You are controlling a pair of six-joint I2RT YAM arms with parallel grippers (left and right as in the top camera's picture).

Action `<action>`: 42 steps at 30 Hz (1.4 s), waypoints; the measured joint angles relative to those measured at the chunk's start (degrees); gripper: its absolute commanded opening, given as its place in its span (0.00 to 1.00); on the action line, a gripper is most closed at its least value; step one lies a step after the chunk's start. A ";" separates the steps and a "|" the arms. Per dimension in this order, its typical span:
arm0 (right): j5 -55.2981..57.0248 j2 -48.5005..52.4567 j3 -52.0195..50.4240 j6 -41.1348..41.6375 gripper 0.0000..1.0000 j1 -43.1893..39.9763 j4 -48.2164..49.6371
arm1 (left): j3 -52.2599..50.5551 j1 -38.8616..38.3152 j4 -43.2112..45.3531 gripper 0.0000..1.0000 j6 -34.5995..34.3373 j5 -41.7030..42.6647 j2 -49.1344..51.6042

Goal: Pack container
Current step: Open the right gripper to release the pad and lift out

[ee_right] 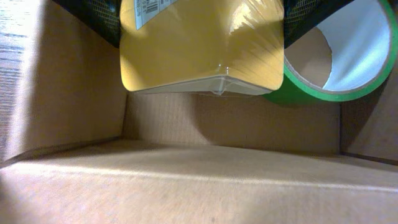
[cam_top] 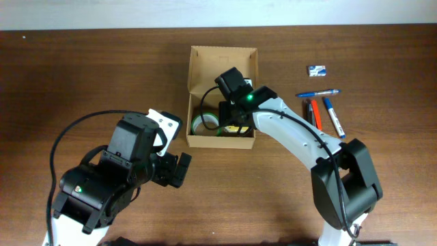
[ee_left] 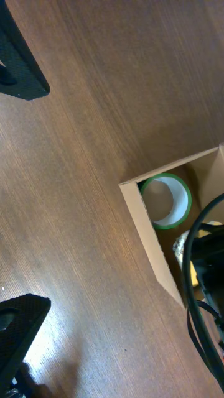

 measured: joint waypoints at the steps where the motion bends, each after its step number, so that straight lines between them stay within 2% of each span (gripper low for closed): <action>1: 0.09 0.17 0.00 0.00 0.72 0.02 0.00 | 0.00 0.00 0.00 1.00 0.00 0.00 0.00; 3: 0.17 0.31 0.00 0.28 0.76 0.02 -0.04 | 0.00 0.00 0.00 1.00 0.00 0.00 0.00; 22: 0.33 0.33 0.00 0.13 0.84 0.07 -0.85 | 0.00 0.00 0.00 0.99 0.00 0.00 0.00; 24: 0.33 0.33 0.00 0.22 0.88 0.07 -0.85 | 0.00 0.00 0.00 1.00 0.00 0.00 0.00; 42: 0.11 0.28 0.44 0.02 0.88 0.07 -4.15 | 0.00 0.00 0.00 1.00 0.00 0.00 0.00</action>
